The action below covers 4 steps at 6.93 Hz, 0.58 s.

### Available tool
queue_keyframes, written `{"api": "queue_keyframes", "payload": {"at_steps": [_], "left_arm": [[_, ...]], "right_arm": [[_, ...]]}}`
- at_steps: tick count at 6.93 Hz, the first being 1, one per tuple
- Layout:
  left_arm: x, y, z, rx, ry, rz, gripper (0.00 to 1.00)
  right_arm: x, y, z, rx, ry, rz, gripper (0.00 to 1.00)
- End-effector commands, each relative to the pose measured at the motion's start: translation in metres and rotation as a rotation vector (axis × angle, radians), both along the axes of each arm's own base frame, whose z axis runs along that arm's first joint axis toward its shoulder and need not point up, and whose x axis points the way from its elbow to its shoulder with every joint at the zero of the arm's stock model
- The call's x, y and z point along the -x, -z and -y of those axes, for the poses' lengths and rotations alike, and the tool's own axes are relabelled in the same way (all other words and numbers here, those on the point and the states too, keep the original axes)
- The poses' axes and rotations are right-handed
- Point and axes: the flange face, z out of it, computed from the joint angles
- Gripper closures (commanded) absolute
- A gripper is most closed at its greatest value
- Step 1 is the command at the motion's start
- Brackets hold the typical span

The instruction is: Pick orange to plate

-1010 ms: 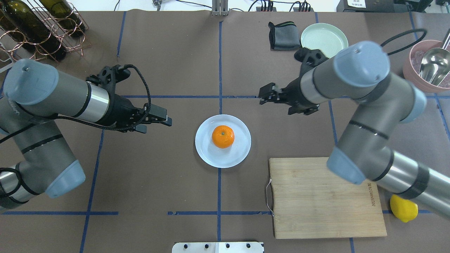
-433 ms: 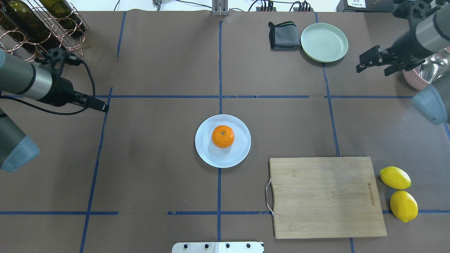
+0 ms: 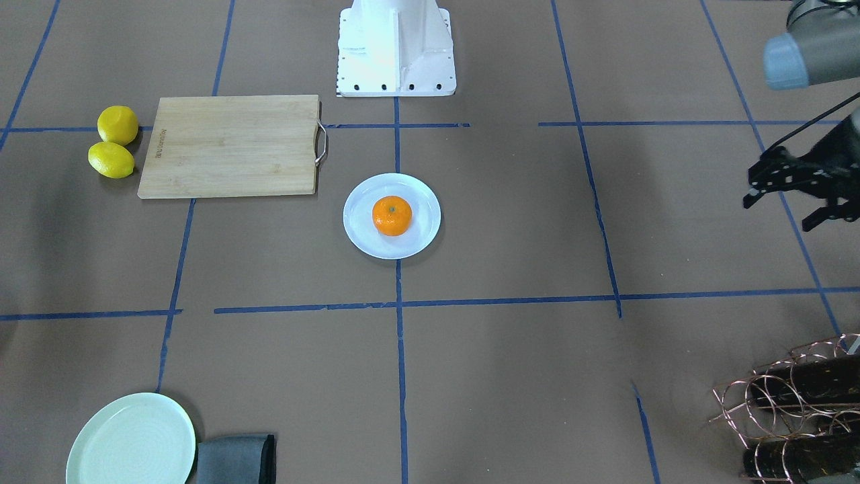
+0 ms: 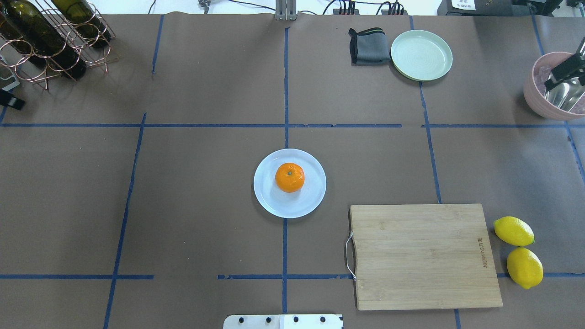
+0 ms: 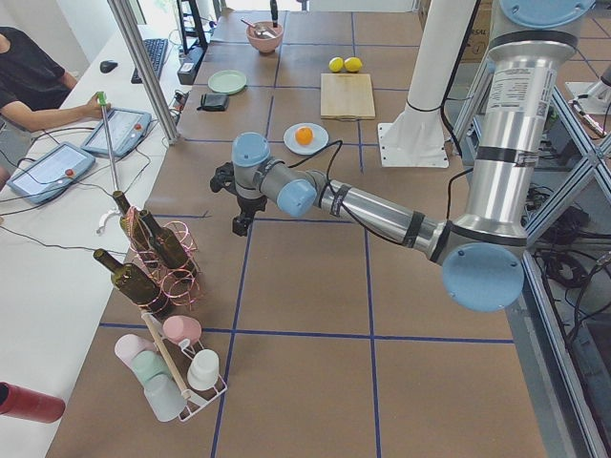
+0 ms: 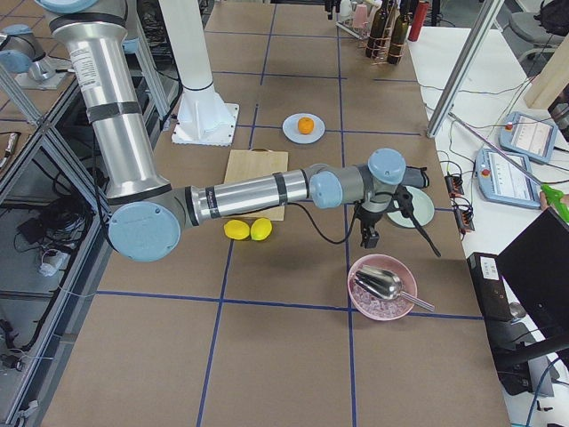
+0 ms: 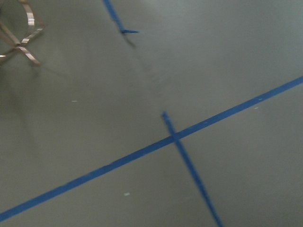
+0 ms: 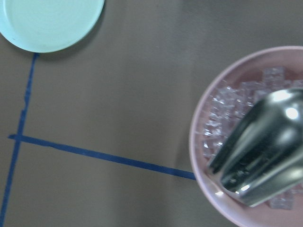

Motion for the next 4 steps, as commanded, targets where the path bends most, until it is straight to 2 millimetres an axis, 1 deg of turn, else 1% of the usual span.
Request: {"api": "queue_keyframes", "payload": {"at_steps": [1,2,3,4], "left_arm": [[0.065,-0.024,-0.018,0.014,-0.032,0.032,0.01],[0.066,-0.041,-0.025,0.025,-0.059,0.040,0.00],[0.066,-0.044,-0.024,0.035,-0.059,0.043,0.00],[0.066,-0.048,-0.025,0.064,-0.059,0.045,0.00]], "right_arm": [[-0.055,-0.041,-0.006,0.005,0.024,0.021,0.00],[-0.061,-0.039,-0.007,0.019,0.018,0.020,0.00],[-0.059,-0.045,-0.008,0.007,0.042,0.020,0.00],[-0.067,-0.046,-0.009,0.005,0.044,0.017,0.00]]}}
